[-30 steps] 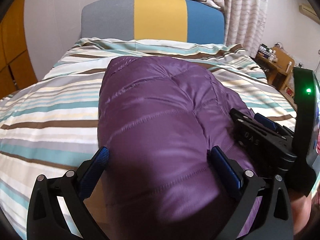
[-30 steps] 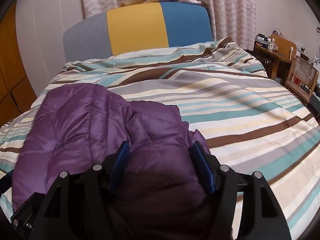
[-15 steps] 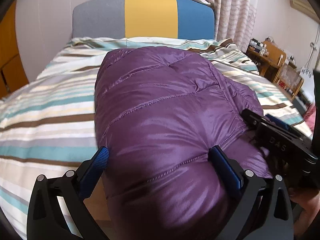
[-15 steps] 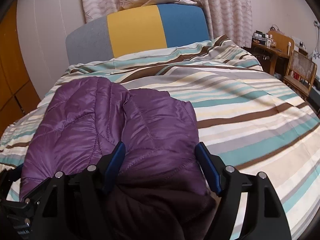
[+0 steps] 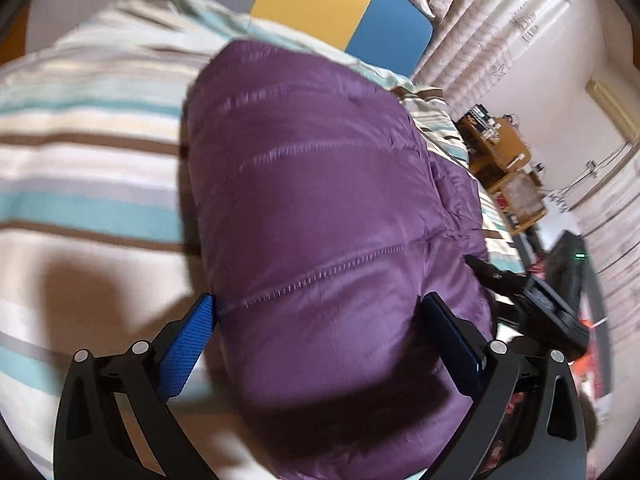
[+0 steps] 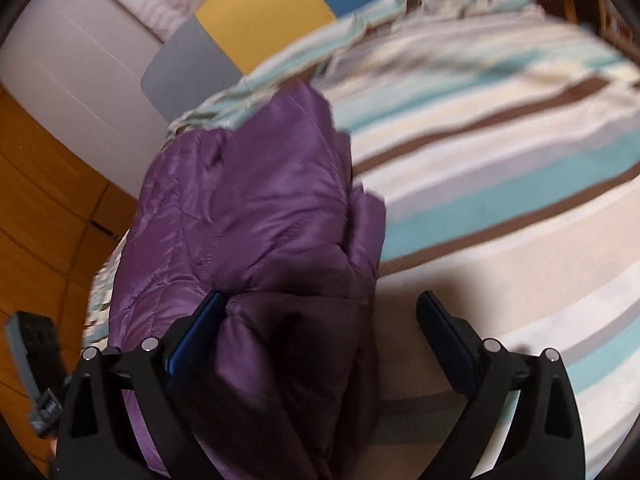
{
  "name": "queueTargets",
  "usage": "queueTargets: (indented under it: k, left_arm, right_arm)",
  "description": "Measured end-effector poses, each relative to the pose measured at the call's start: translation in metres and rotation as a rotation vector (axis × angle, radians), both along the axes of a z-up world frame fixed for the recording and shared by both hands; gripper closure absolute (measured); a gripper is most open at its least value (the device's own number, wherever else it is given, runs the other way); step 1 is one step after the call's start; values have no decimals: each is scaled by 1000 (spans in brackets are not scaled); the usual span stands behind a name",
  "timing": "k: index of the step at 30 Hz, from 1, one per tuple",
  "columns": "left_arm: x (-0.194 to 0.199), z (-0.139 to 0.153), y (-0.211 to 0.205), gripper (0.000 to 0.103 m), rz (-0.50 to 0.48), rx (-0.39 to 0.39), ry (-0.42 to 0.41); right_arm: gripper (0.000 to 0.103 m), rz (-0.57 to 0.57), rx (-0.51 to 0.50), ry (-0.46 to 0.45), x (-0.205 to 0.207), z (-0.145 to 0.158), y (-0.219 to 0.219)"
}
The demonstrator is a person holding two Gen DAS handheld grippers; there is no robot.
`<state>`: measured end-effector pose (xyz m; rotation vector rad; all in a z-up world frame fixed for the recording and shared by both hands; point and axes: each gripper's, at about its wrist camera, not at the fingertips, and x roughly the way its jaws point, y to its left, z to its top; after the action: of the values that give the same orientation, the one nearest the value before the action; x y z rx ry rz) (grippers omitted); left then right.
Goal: Fold large clothes
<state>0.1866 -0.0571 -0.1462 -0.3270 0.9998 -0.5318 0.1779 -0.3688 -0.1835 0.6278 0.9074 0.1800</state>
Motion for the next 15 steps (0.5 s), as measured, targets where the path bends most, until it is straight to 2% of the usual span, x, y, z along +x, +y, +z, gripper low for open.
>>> queueTargets:
  k: [3,6,9,11,13,15]
  left_arm:
    - [0,-3,-1,3,-18,-5,17]
    - [1,-7,-5,3,-31,17,26]
    - [0,-8,-10,5,-39,34,23]
    - [-3,-4,-13,12,-46,50,-5]
    - [-6,3,-18,25,-62,69,-39]
    - [-12,11,-23,33,-84,96,-83]
  right_arm:
    - [9,46,-11,-7,5,0,2]
    - [26,96,24,-13,11,0,7]
    - [36,99,79,-6,14,-3,11]
    - [45,96,78,-20,12,1,16]
    - [54,98,72,-41,8,7,18]
    - [59,99,82,-64,4,12,20]
